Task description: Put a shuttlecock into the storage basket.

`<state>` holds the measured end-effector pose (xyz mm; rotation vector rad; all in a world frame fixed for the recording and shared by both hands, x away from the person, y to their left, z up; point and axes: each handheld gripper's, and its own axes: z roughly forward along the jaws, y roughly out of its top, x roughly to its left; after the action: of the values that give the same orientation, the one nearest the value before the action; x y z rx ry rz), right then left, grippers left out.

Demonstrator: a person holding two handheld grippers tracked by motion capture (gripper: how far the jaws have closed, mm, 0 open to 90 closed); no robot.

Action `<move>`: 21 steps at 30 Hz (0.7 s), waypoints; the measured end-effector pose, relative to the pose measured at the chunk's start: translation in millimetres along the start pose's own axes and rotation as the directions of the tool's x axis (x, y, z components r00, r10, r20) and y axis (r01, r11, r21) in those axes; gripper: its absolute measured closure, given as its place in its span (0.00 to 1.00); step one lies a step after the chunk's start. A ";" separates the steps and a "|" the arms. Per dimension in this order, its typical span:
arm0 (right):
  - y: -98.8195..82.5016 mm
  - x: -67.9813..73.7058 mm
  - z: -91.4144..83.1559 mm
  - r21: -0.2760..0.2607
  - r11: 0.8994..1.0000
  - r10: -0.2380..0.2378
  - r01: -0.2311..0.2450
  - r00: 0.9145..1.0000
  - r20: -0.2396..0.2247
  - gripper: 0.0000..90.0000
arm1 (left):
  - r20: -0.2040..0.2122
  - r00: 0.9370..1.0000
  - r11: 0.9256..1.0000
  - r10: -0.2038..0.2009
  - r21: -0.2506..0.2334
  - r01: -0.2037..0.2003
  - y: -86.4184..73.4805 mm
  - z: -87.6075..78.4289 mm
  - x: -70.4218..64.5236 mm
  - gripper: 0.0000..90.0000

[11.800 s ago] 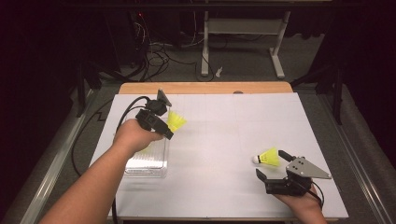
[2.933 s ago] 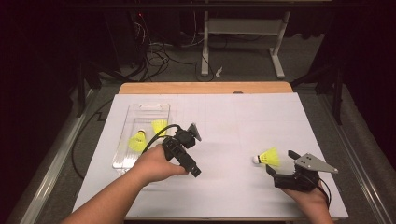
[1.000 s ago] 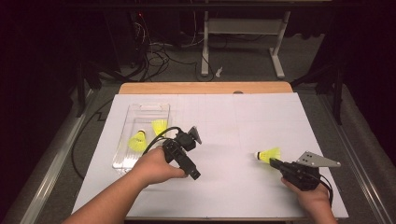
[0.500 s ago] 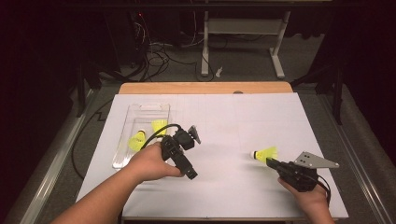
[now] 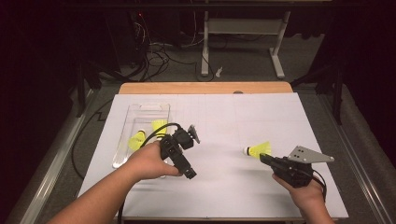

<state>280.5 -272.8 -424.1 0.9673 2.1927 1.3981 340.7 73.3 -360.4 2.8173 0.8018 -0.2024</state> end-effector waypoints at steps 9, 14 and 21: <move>5.5 7.0 19.5 0.002 1.000 0.006 -0.006 0.998 -0.060 1.00 | -0.021 0.999 0.999 0.035 0.001 -0.035 2.0 12.0 -2.8 0.01; 0.9 15.0 26.1 0.003 1.000 0.011 -0.011 0.993 -0.114 1.00 | -0.020 0.998 0.999 0.051 0.011 -0.051 4.4 18.4 -4.3 0.01; -3.1 32.6 30.3 0.004 1.000 -0.014 0.015 0.983 -0.185 1.00 | -0.020 0.997 0.997 0.068 0.021 -0.068 8.7 27.0 -10.3 0.01</move>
<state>275.5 -230.9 -438.4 0.8518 2.3319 1.5314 334.6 54.6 -383.3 2.8653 0.7111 -0.1717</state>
